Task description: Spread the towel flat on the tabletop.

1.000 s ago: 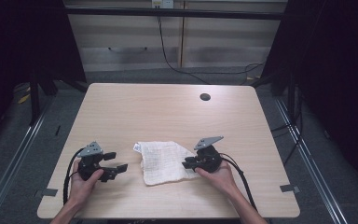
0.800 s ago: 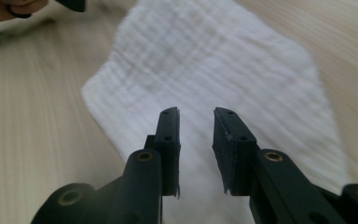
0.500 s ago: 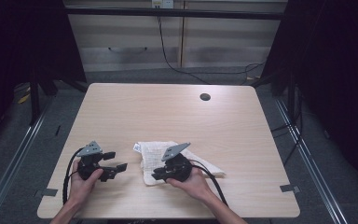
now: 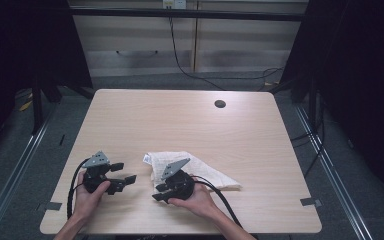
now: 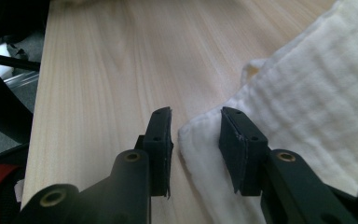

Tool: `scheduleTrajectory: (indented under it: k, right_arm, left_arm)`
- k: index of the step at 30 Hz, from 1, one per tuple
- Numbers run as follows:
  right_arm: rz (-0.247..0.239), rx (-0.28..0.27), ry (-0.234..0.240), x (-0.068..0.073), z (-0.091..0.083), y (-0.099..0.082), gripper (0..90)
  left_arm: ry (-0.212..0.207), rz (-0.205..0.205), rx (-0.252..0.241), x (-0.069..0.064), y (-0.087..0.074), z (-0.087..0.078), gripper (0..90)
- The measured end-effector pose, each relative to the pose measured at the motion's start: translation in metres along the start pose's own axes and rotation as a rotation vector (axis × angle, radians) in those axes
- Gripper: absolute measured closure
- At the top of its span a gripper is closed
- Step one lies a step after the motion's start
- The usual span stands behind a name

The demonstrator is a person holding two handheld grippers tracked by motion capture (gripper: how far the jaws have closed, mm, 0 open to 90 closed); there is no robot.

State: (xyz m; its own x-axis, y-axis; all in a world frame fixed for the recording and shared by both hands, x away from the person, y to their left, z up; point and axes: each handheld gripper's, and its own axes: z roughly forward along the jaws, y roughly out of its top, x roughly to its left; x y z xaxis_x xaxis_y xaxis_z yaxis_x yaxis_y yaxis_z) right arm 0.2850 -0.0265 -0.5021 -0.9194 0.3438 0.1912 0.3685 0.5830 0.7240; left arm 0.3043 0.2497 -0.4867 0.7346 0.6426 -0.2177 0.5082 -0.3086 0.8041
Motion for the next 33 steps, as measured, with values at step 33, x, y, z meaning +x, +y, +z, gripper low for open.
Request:
scheduleTrajectory:
  k: [33]
  right_arm:
    - [0.090,-0.237,-0.232,-0.037,-0.111,0.004,85.7]
  left_arm:
    - [-0.006,-0.001,0.007,-0.001,0.000,0.001,22.4]
